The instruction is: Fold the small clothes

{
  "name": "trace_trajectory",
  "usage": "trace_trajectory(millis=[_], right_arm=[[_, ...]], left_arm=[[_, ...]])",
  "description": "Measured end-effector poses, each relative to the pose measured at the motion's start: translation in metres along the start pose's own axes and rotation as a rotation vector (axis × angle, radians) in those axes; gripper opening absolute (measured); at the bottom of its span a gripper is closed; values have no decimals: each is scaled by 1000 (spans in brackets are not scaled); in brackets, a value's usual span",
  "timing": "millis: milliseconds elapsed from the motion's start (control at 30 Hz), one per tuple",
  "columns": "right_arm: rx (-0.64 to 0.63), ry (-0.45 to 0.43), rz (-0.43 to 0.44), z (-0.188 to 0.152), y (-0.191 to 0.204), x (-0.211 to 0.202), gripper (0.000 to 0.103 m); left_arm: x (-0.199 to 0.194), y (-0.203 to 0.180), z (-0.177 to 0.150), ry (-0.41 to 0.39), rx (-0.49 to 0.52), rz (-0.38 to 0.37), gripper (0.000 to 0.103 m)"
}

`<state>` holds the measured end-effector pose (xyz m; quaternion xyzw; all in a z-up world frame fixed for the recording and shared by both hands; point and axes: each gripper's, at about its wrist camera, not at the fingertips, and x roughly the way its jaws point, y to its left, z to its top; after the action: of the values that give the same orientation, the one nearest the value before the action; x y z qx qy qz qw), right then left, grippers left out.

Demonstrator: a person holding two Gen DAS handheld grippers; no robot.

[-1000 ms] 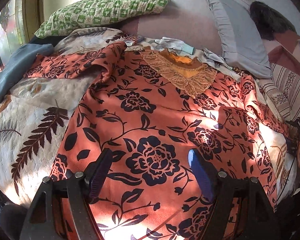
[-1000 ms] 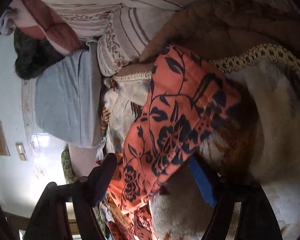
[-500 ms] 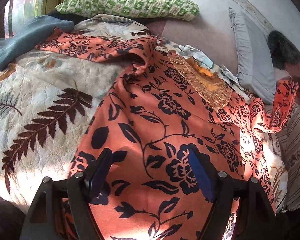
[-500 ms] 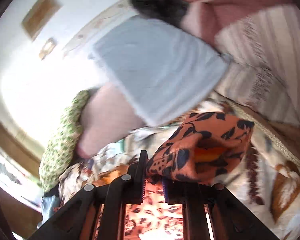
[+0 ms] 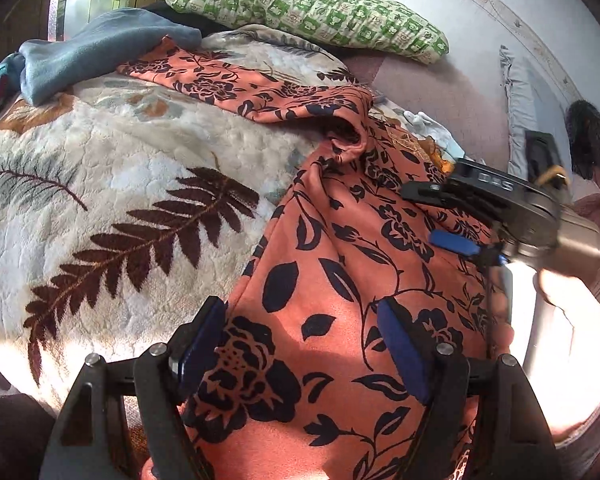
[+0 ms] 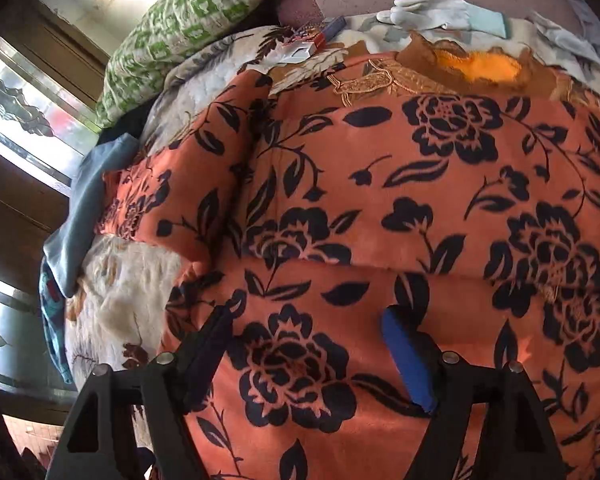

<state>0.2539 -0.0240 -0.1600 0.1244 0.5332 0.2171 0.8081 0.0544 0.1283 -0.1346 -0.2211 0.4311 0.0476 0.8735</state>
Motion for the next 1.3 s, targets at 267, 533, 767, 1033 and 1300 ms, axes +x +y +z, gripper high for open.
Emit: trace_trajectory(millis=[267,533,767,1033,1300], right_arm=[[163,-200,65,-4,-104,-107,85],[495,-227,161,-10,-261,-123,89],[429,-204,128,-4,-239,-110,90],[412,-183,133,-9,-253,-118,90],[375,-168,102,-5,-245,-115,93]], left_arm=[[4,-14,16,29,9,-24,79],[14,57,139,-62,-276,-142,79],[76,118,238,-85,-357,164,79],[119,173,256,-49,-539,242,79],[89,125,283,-124,-378,237,4]])
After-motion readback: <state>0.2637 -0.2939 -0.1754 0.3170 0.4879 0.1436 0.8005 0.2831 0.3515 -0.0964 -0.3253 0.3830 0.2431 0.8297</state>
